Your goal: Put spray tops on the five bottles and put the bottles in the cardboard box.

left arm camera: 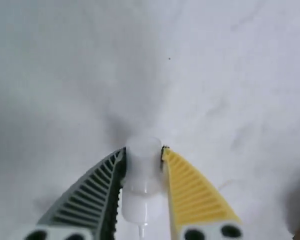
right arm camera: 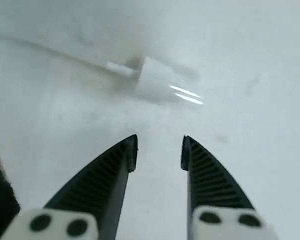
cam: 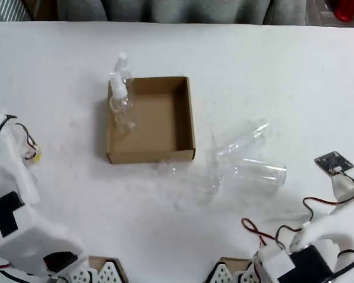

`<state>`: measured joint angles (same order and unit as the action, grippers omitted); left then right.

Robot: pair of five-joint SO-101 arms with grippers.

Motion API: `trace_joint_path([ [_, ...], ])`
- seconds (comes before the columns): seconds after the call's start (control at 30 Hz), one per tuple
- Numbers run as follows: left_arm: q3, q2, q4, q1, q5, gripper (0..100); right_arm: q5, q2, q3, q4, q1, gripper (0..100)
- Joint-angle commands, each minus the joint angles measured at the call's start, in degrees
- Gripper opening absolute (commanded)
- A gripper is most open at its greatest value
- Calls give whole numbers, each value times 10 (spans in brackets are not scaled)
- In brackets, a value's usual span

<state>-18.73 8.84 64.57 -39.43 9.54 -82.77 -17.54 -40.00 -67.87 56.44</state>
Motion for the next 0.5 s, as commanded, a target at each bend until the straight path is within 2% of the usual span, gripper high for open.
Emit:
trace_joint_path([
  [0.0,-14,-69,-13,11,3,37,42,-51,15,-7,-28,149],
  [0.27,-54,-99,-13,27,5,265,59,-175,15,-119,-96,149],
  [0.37,-55,-98,-13,25,5,278,62,-225,14,-158,-121,149],
  [0.47,-55,-99,-8,26,5,282,113,-270,13,-188,-165,149],
])
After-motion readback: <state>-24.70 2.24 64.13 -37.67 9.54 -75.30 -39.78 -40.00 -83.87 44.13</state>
